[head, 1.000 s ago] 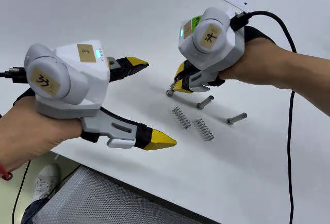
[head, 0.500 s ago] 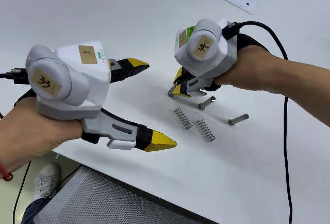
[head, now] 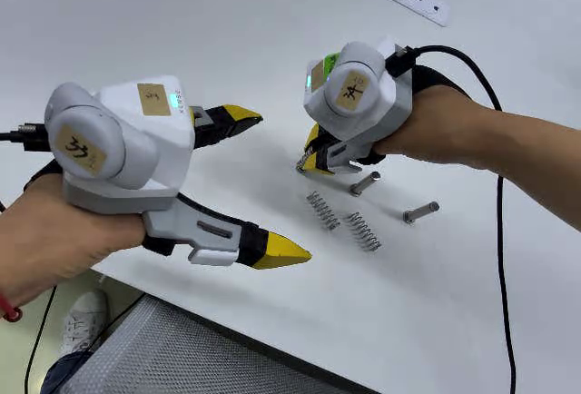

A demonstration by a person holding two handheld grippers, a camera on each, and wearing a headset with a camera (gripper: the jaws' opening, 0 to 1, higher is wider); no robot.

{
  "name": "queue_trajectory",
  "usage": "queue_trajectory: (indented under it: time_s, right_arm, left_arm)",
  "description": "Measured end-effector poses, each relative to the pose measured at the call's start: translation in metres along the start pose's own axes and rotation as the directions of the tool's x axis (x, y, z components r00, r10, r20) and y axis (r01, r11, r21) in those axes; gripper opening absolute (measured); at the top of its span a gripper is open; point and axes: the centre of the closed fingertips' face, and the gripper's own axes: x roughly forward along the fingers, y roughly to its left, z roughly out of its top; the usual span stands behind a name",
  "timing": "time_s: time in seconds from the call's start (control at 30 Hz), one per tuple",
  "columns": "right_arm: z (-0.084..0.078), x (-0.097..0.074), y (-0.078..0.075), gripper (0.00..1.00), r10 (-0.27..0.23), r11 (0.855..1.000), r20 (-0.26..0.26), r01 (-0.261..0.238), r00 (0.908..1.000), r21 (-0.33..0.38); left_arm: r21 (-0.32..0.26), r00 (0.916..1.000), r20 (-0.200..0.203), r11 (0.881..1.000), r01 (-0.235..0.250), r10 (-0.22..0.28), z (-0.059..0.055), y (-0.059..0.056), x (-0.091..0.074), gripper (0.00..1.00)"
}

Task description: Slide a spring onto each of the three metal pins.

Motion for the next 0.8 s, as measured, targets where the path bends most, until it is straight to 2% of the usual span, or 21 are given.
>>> queue_trajectory:
  time_s: [0.3, 0.5, 0.67, 0.8]
  right_arm:
    - [0.002, -0.002, 0.0, 0.18, -0.01, 1.0, 0.018, 0.01, 0.9998, -0.002]
    - [0.002, -0.013, 0.0, 0.22, -0.018, 1.0, 0.039, 0.018, 0.9991, 0.007]
    - [0.007, -0.022, -0.001, 0.25, -0.031, 0.999, 0.09, 0.027, 0.9955, 0.046]
    - [0.009, -0.035, -0.002, 0.28, -0.049, 0.996, 0.134, 0.038, 0.9898, 0.08]
  left_arm:
    - [0.008, 1.0, -0.008, 1.0, 0.002, -0.002, 0.001, -0.001, 0.0, 0.96]
    - [0.017, 0.9999, -0.015, 1.0, 0.004, -0.004, 0.001, -0.002, 0.0, 0.96]
    - [0.033, 0.9995, -0.031, 0.999, 0.006, -0.005, 0.0, -0.001, 0.001, 0.96]
    - [0.057, 0.9981, -0.06, 0.998, 0.013, -0.009, -0.003, -0.001, 0.001, 0.96]
